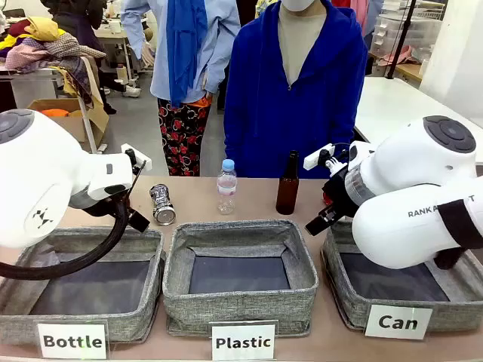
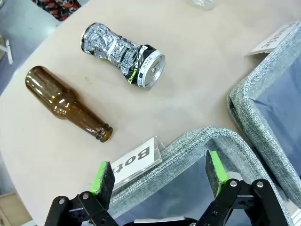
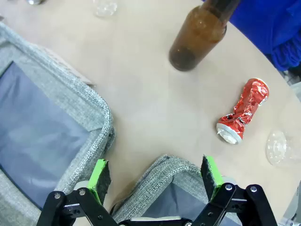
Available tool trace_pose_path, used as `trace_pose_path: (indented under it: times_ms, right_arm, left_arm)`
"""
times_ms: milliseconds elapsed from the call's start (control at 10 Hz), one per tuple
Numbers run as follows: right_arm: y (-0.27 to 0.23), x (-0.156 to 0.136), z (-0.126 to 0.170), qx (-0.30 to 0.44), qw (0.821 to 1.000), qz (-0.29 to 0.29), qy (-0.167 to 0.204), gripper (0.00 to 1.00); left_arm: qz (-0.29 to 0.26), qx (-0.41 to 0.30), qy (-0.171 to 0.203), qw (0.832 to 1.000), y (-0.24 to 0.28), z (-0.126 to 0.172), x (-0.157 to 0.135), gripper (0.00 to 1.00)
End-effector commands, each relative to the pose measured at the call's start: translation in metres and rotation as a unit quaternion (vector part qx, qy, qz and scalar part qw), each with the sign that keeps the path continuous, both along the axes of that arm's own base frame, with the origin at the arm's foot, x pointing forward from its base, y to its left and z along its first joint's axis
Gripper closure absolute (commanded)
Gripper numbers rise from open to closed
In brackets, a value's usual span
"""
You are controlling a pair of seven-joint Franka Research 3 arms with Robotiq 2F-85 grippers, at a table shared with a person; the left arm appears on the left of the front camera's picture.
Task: Sort the can waste into the basket.
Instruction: Pick up the can waste from the table and place it in the right Fabric basket.
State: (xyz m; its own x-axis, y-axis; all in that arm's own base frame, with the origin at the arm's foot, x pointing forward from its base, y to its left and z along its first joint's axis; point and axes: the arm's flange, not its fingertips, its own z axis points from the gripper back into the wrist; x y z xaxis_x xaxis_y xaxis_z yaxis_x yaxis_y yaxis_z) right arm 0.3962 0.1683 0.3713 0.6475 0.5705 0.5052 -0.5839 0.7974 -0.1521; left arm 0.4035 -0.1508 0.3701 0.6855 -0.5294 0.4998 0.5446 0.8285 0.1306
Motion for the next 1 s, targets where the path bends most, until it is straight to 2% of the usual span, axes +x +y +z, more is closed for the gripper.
trace_pose_path:
  times_ms: [0,900]
  right_arm:
    - [0.0000,0.0000,0.0000,0.000,1.000,0.000,0.000,0.00]
    - [0.0000,0.0000,0.0000,0.000,1.000,0.000,0.000,0.00]
  left_arm:
    - [0.000,0.000,0.000,1.000,0.0000,0.0001,0.0000,0.00]
    - [0.000,0.000,0.000,1.000,0.0000,0.0001,0.0000,0.00]
